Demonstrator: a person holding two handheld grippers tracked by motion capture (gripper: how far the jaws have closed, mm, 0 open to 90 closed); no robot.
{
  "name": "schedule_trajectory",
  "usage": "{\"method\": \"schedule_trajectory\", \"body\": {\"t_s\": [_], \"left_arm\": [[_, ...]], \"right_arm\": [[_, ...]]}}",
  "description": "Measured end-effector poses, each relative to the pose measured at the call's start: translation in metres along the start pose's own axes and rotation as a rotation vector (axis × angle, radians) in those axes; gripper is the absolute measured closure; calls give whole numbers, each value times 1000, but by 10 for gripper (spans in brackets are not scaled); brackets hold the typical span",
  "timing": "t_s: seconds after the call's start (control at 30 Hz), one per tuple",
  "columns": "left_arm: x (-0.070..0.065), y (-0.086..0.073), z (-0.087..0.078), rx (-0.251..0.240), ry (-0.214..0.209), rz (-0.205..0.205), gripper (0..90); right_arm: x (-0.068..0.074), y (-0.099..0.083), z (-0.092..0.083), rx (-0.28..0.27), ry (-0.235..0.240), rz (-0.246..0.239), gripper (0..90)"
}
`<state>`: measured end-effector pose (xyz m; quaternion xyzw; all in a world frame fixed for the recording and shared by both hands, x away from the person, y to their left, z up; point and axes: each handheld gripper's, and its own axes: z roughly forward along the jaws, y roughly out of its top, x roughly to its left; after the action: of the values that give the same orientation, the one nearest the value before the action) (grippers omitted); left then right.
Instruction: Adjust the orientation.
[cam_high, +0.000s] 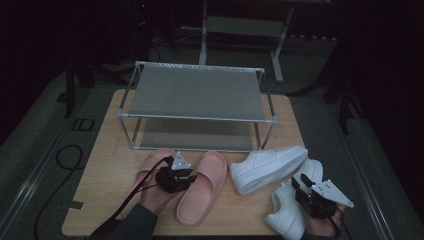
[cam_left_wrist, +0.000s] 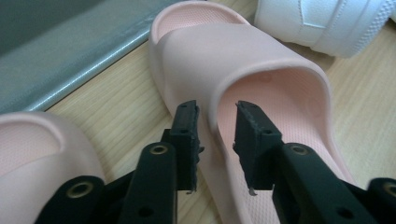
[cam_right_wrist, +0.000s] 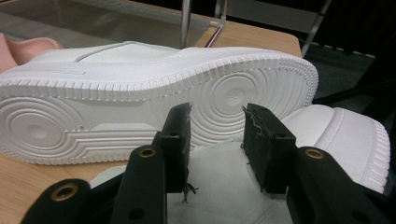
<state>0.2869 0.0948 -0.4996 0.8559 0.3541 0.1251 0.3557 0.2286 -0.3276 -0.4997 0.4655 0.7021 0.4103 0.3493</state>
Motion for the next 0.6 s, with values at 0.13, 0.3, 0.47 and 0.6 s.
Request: {"method": "schedule_trajectory", "body": {"t_s": [0.13, 0.3, 0.47, 0.6], "left_arm": [[0, 1, 6, 5, 15, -14, 732], [0, 1, 5, 19, 26, -27, 800], [-2, -3, -5, 36, 57, -2, 832], [0, -10, -12, 43, 78, -16, 841]], "right_arm": [[0, 0, 0, -1, 0, -1, 609], [0, 0, 0, -1, 1, -1, 608], [0, 0, 0, -1, 2, -3, 608], [0, 0, 0, 0, 1, -3, 608]]}}
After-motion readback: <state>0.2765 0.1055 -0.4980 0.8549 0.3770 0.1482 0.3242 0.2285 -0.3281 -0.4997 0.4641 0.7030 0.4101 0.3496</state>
